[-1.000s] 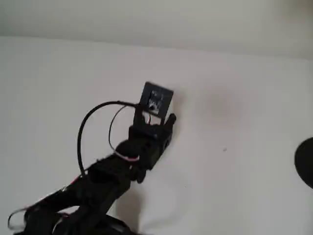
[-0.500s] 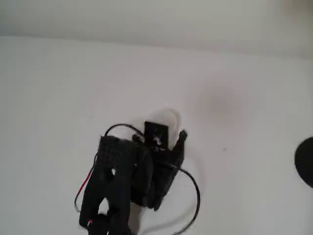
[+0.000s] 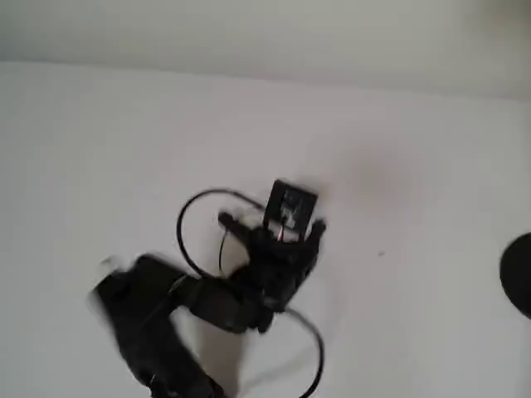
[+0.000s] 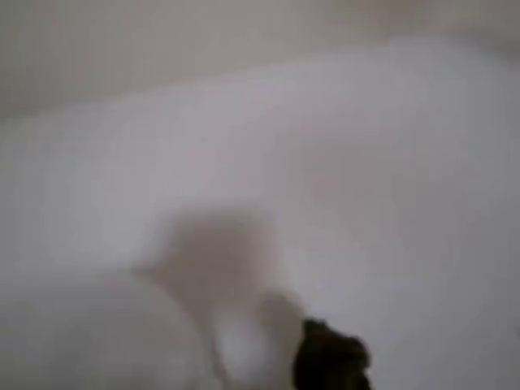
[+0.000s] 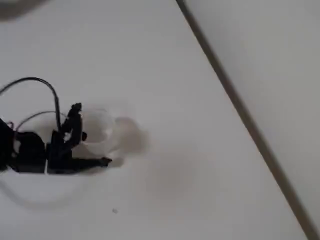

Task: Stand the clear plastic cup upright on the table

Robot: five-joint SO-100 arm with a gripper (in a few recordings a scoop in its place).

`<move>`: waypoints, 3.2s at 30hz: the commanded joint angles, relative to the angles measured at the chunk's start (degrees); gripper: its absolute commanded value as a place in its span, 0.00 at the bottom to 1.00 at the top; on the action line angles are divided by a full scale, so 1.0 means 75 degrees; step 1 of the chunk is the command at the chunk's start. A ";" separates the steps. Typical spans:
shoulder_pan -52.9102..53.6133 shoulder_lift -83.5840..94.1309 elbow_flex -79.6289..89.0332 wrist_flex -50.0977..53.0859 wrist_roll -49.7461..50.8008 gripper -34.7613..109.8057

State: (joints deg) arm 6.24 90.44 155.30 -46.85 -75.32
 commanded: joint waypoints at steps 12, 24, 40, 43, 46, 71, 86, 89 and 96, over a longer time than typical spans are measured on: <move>-0.0480 0.9246 -0.0949 1.1824 0.6352 0.52; 0.0199 1.3066 0.1242 1.5223 0.9363 0.24; 0.0527 1.3055 0.2180 1.5281 0.9656 0.24; 0.0551 1.3055 0.2180 1.5281 0.9656 0.24; 0.0551 1.3055 0.2180 1.5281 0.9656 0.24; 0.0551 1.3055 0.2180 1.5281 0.9656 0.24; 0.0551 1.3055 0.2180 1.5281 0.9656 0.24; 0.0551 1.3055 0.2180 1.5281 0.9656 0.24; 0.0551 1.3055 0.2180 1.5281 0.9656 0.24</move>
State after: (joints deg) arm 9.93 187.91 172.00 67.59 -3.25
